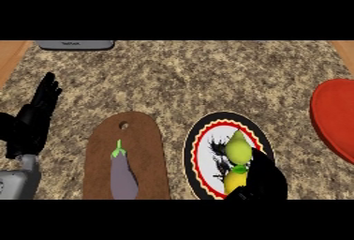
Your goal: Pick the lemon from the plate and place it in the bowl
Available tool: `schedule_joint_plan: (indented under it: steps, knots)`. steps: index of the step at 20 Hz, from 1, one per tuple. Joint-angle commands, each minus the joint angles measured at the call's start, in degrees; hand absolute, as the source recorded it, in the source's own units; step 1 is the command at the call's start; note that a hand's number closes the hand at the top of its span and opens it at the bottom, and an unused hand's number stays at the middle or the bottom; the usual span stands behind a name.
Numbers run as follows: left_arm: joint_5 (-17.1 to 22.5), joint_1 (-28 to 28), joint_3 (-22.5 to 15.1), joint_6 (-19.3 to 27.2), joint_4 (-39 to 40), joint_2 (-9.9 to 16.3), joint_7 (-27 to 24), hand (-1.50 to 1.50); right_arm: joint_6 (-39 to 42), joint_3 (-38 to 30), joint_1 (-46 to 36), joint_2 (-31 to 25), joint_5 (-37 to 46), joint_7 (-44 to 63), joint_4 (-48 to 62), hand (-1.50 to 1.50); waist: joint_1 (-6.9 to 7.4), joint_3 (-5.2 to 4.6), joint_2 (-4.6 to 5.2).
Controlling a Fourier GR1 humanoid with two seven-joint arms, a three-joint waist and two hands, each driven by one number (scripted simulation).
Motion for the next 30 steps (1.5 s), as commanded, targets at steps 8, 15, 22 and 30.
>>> schedule_joint_plan:
  steps: [8,15,22,30]
  knots:
    - [-2.0,1.3,0.6,-0.6,-3.2,-2.0,1.4,0.00,-3.6,-3.4,-6.1,0.7,-3.4,2.7,8.7,1.50,0.04,0.16,0.06]
    - [-0.2,1.4,3.0,-3.1,-1.6,-0.5,0.5,0.00,1.4,1.5,-0.6,-9.3,-5.2,-20.4,5.5,1.50,-0.10,0.21,-0.10]
    - [-0.4,1.0,2.1,-3.2,-0.3,-1.3,0.3,0.00,9.7,16.3,-2.4,-26.6,-8.4,-49.7,-6.2,1.50,0.54,0.33,-0.80]
    - [-0.7,4.8,3.9,-2.1,-0.8,-1.3,-1.5,0.00,-3.6,-1.9,5.4,-48.7,-16.6,-72.3,-23.6,1.50,-3.90,0.33,-0.97]
